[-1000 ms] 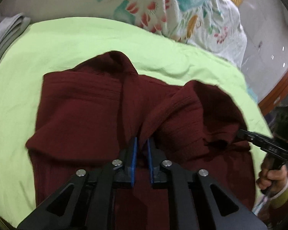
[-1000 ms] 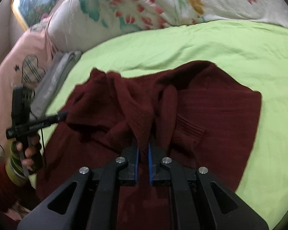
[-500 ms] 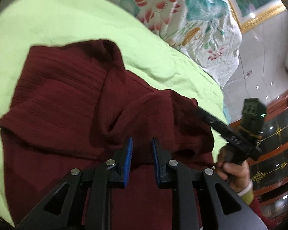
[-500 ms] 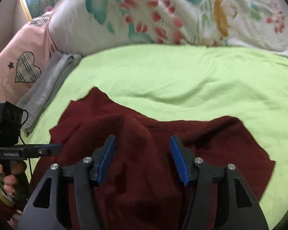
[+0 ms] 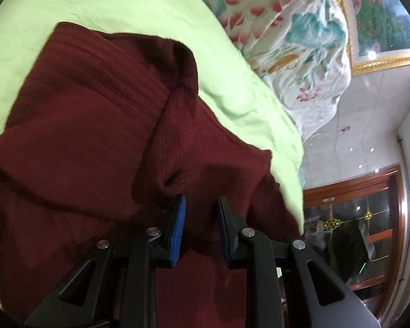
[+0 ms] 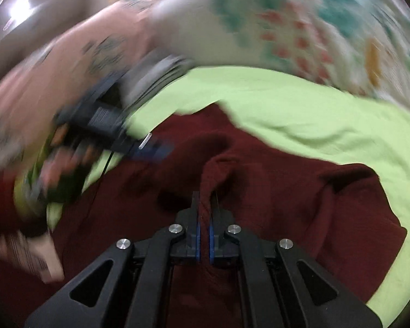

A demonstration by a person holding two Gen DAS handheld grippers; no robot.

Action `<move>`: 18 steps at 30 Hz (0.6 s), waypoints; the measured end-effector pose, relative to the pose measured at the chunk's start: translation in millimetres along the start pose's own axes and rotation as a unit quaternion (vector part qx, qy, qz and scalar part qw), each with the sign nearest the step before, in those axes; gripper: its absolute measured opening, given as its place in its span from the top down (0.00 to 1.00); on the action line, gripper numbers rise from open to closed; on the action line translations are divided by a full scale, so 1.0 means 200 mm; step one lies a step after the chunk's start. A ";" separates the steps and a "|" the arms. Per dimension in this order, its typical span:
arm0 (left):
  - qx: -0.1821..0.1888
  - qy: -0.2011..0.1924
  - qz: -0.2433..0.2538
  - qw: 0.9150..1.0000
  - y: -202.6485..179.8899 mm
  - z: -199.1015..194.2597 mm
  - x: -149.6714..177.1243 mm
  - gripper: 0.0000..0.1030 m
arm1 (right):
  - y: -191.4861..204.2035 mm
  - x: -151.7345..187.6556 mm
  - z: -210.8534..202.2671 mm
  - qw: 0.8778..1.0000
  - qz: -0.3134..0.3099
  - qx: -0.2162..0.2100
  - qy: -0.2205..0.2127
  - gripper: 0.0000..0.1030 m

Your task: Fold large clothes

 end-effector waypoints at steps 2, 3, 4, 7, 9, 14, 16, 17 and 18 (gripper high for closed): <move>-0.001 -0.003 0.001 1.000 0.01 -0.04 0.04 0.73 | 0.07 0.17 0.02 0.999 -0.032 0.009 0.040 0.91; -0.005 -0.002 0.000 1.000 0.01 -0.05 0.06 0.73 | 0.08 0.22 0.02 0.998 -0.031 0.009 0.054 0.87; -0.006 0.000 -0.003 1.000 0.02 -0.05 0.08 0.73 | 0.09 0.29 0.03 0.997 -0.024 0.005 0.071 0.76; 0.002 0.003 -0.017 1.000 0.02 -0.07 0.13 0.73 | 0.06 0.39 -0.02 0.997 0.036 -0.011 0.074 0.45; 0.012 0.004 -0.021 1.000 0.00 -0.09 0.14 0.71 | 0.03 0.38 -0.08 0.995 0.080 -0.020 0.052 0.44; 0.027 0.024 -0.018 0.999 -0.15 -0.11 0.09 0.49 | -0.20 0.28 -0.26 0.971 0.236 0.016 -0.007 0.44; 0.022 0.042 -0.027 0.999 -0.18 -0.08 0.07 0.48 | -0.36 0.27 -0.30 0.940 0.341 0.018 -0.018 0.44; 0.015 0.055 -0.035 0.998 -0.18 -0.05 0.06 0.48 | -0.41 0.27 -0.29 0.924 0.382 0.018 -0.014 0.44; 0.010 0.067 -0.042 0.997 -0.18 -0.02 0.05 0.48 | -0.43 0.27 -0.27 0.918 0.395 0.024 -0.009 0.44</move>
Point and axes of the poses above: each gripper's, at about its wrist camera, not at the fingertips, and z roughly the way its jaws point, y to its left, x to its underside, the point moved 9 cm from there along z, roughly the way its jaws point, and after that the axes turned 15 degrees about z, right-handed, at the moved point
